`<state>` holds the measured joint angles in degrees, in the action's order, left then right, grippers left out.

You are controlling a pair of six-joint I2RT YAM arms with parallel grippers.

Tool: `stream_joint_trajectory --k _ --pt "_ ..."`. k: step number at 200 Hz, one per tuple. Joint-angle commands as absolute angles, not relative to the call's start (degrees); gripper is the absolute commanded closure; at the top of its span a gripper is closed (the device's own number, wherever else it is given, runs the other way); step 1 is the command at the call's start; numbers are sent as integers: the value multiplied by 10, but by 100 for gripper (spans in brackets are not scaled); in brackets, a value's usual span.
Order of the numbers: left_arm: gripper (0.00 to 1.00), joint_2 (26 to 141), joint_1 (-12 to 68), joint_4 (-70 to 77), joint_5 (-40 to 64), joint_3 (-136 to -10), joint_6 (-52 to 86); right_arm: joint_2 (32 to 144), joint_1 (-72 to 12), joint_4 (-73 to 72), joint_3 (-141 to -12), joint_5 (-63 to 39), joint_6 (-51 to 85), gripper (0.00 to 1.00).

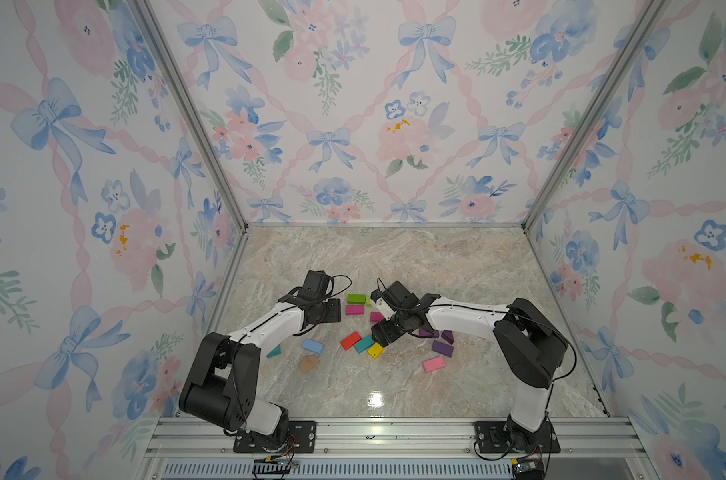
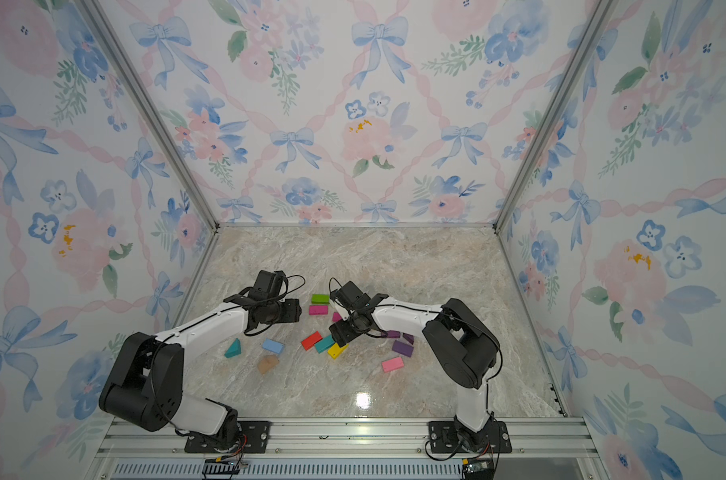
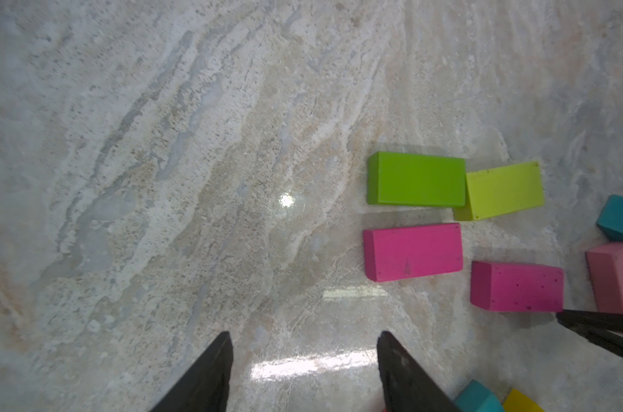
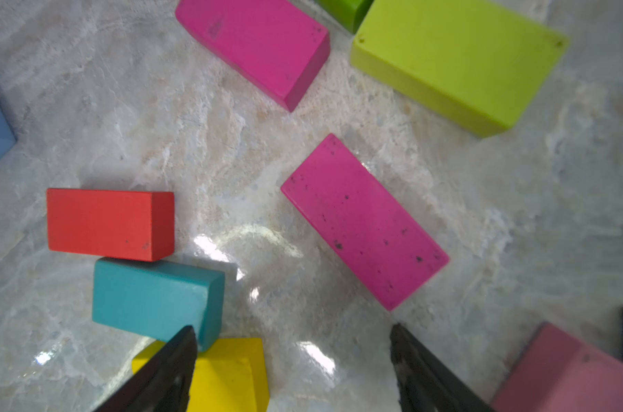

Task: Assemble a piece of candy with building blocks
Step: Assemble the building block at the center of the board, then pick up the building block from the center of the board.

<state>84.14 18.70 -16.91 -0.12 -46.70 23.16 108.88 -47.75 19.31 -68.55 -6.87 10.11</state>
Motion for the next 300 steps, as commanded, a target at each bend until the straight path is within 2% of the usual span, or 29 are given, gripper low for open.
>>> stream_joint_trajectory --k 1,96,157,187,250,300 --pt "32 830 184 -165 5 -458 229 1114 -482 194 -708 -88 110 15" --pt "32 831 182 -165 7 -455 232 1133 -475 187 -719 -88 117 16" --pt "31 769 191 -170 68 -412 235 1019 -474 239 -667 -55 99 10" --pt "30 735 204 -173 52 -373 251 980 -490 258 -637 -89 89 9" --pt "29 763 198 -162 45 -421 277 1038 -537 241 -675 -74 134 8" --pt "29 766 178 -157 54 -429 268 1094 -562 293 -717 -38 117 9"
